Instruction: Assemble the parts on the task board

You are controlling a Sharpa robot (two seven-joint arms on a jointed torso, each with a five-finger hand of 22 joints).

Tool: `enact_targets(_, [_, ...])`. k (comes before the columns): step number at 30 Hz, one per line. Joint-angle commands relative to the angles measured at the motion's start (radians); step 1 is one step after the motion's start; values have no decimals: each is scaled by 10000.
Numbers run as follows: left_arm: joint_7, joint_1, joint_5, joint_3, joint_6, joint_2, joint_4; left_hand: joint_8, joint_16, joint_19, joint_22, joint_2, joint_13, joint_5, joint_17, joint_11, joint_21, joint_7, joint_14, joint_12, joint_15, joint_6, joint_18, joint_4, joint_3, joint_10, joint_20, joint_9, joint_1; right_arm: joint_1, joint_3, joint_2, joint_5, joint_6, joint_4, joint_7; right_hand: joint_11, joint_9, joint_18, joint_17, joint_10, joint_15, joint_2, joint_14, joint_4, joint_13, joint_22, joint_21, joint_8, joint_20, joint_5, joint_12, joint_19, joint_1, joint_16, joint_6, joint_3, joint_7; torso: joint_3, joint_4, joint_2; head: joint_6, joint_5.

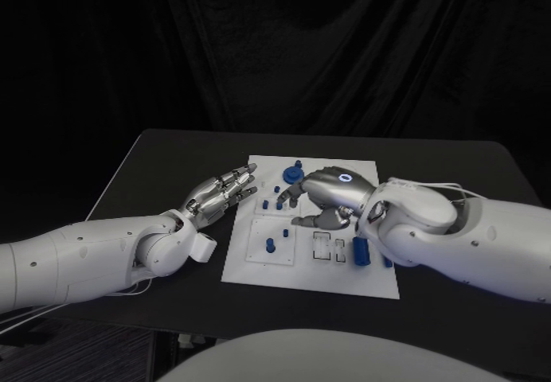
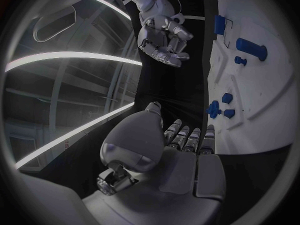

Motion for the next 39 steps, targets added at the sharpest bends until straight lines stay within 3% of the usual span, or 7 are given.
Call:
enact_targets(1, [1415,-15,-11,9,-179,-96,110,37,-36,-32,-62,-129,-9,-48,-15,-83,19,-138,12,-62,-97,-84,202,-14,-74,-9,-121,-13,-4,455,-26,-613,3400,-627,254,801,-120,29,-234,139,540,-70,82,165,-98,375,1240,306,198,-117,364,747,169,160,70,552,231,3,-16,-14,-6,2,-177])
enact_targets(11, [1716,218,-11,13,-982,-609,859,-156,-36,-111,-240,-249,-15,-292,-15,-449,-34,-1333,12,-69,-391,-602,291,52,-443,-42,-346,-92,-278,1016,-61,-2442,5594,1363,408,-907,-489,397,219,-2126,-256,-262,51,-1362,672,3633,604,-2479,1152,-293,10,5406,-1297,-873,-1241,1521,35,-438,-74,-58,-83,2,-542])
enact_targets(16, [1789,558,-328,14,-1369,-794,1172,-153,-36,-132,-292,-307,-23,-387,-15,-646,-50,-1553,12,-76,-477,-590,243,62,-565,-88,-456,-89,-371,916,-64,-2842,5750,1967,439,-1973,-659,869,24,-506,2071,-440,111,-564,1080,7803,898,-1383,2009,-399,-18,8344,-729,-1469,-164,1550,-382,-601,-89,-33,-74,2,-909])
enact_targets(19, [1819,706,-641,14,-1603,-860,1268,-170,-36,-119,-272,-272,-49,-473,-15,-1000,-42,-1999,12,-102,-527,-725,301,63,-667,-221,-125,-106,-500,763,-65,-3009,5788,1969,507,-2429,-735,1178,-181,1343,3723,-479,99,326,1183,9980,1175,-63,2499,-472,5,9405,-177,-1653,790,1433,-570,-681,-113,-13,-65,2,-1045])
enact_targets(21, [1846,761,-753,13,-1693,-878,1299,-210,-36,-70,-200,-190,-87,-660,-15,-1650,-14,-3274,12,-136,-217,-1081,317,60,-742,-375,699,-150,-576,661,-66,-3092,5768,1900,569,-2714,-794,1385,-252,1967,5113,-524,111,593,1182,11638,1274,465,2820,-517,-1,10024,7,-1695,1093,1391,-650,-739,-112,-19,-70,2,-1058])
enact_targets(29, [1766,829,-911,9,-1395,-734,1137,-221,-36,-75,-226,-5,-88,-679,-15,-1347,-18,-2837,12,-139,-221,-1183,405,54,-723,-378,636,-159,-564,236,-67,-3366,4564,1473,876,-3898,-1006,2081,-879,4717,7010,-767,164,1854,1696,13790,2085,4018,3797,-763,93,10539,1435,-2598,2112,1043,-1085,-933,-84,-62,-63,2,-1121])
enact_targets(39, [1532,834,-940,8,-983,-569,1016,-207,-36,-60,-205,66,-71,-508,-15,-752,-4,-2263,12,-122,-114,-1103,469,45,-502,-320,591,-146,-367,-495,-72,-3599,1549,701,1344,-5101,-1184,2617,-982,4717,7010,-945,-75,1854,1815,13790,2214,4601,4472,-927,427,10539,1620,-4042,2112,1078,-1268,-1122,-89,-57,-64,2,-1221])
